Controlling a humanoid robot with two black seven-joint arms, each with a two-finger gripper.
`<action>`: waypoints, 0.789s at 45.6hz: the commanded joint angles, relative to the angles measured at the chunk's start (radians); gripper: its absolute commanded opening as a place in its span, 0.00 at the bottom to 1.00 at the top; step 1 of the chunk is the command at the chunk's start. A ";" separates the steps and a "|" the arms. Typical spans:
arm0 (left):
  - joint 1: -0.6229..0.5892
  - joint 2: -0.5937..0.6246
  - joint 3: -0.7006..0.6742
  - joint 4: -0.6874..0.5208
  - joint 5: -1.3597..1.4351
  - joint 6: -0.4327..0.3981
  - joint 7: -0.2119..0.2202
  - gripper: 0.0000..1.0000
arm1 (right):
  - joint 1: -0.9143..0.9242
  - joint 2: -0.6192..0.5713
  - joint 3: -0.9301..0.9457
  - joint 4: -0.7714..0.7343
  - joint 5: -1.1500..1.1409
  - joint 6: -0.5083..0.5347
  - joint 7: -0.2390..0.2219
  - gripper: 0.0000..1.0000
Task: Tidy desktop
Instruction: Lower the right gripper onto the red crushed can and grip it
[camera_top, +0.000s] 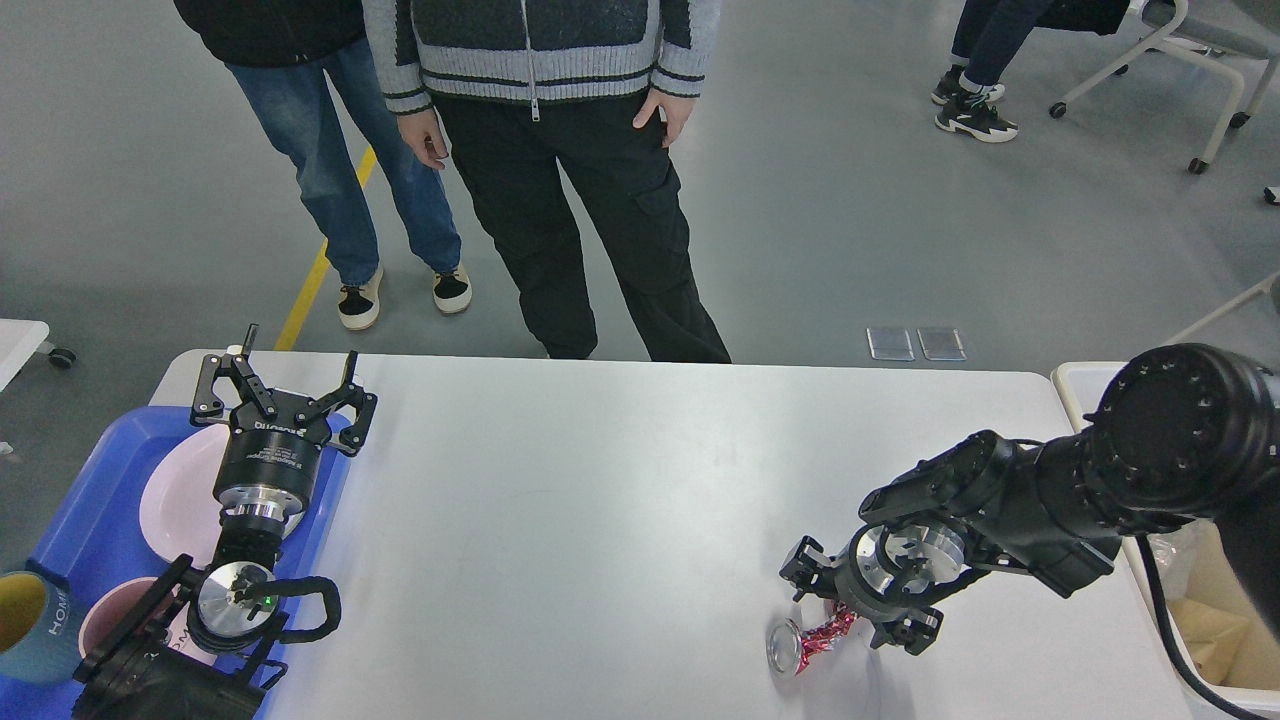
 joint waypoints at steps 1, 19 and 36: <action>0.000 0.000 0.000 0.000 -0.001 0.000 0.000 0.96 | -0.011 0.008 0.000 -0.018 -0.015 -0.003 -0.002 0.94; 0.000 0.000 0.000 0.000 0.000 0.000 0.000 0.96 | -0.025 0.008 -0.006 -0.020 -0.044 -0.067 -0.002 0.73; 0.000 0.001 0.000 0.000 0.000 0.000 0.000 0.96 | -0.028 0.008 0.003 -0.015 -0.030 -0.065 -0.002 0.15</action>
